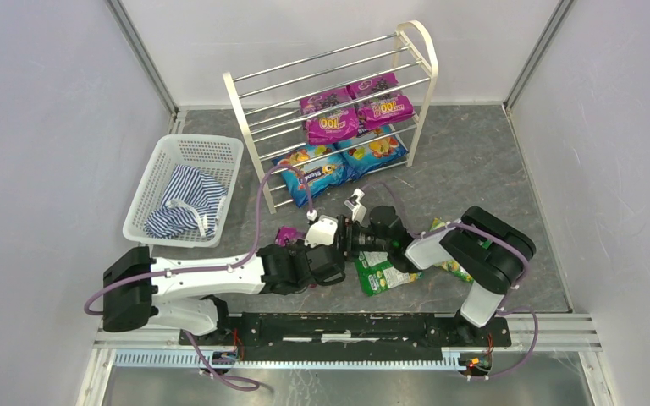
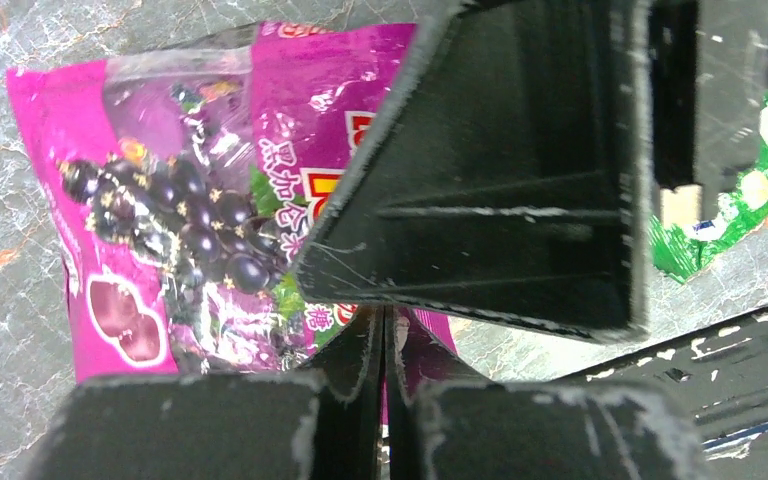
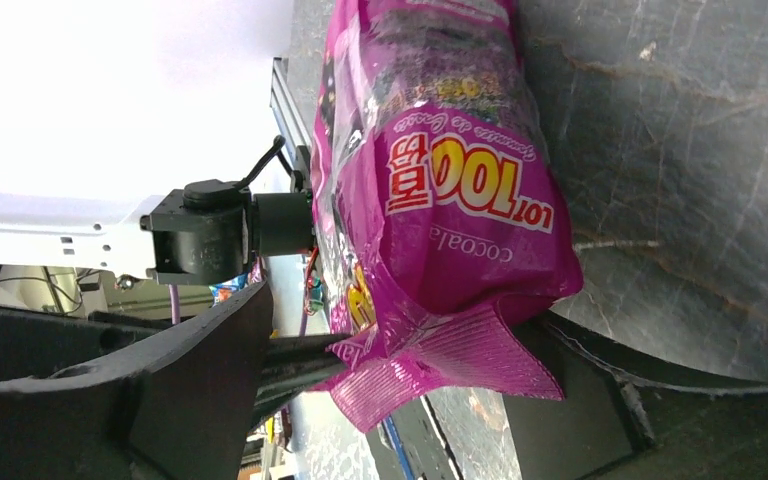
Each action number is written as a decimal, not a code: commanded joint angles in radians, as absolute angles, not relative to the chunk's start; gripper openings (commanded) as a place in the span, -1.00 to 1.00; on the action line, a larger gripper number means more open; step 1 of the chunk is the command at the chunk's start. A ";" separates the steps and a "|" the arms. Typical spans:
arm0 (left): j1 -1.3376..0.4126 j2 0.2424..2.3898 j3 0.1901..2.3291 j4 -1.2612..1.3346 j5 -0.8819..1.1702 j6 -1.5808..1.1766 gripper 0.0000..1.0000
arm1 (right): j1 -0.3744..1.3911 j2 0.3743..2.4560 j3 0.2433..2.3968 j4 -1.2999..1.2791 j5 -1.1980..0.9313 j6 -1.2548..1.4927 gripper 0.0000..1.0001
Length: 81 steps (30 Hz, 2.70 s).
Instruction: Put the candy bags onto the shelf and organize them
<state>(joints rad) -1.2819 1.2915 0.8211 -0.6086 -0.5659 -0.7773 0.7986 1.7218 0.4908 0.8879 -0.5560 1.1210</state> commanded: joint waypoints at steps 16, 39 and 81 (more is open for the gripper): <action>-1.281 1.154 0.756 -0.485 -0.517 -0.692 -0.95 | 0.860 1.833 0.575 0.888 -0.541 1.136 0.53; -1.223 1.002 1.402 -0.717 -0.978 -0.270 1.00 | 0.903 1.626 0.500 0.936 -0.394 1.237 -0.50; -1.163 0.675 1.065 0.051 -1.069 0.199 1.00 | 0.904 1.358 1.011 0.667 0.220 1.037 -0.69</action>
<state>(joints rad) -1.1763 0.6781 1.0706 0.0036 -1.0904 0.1951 0.9012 1.3113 0.8909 0.4679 0.1967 1.0348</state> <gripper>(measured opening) 0.997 0.300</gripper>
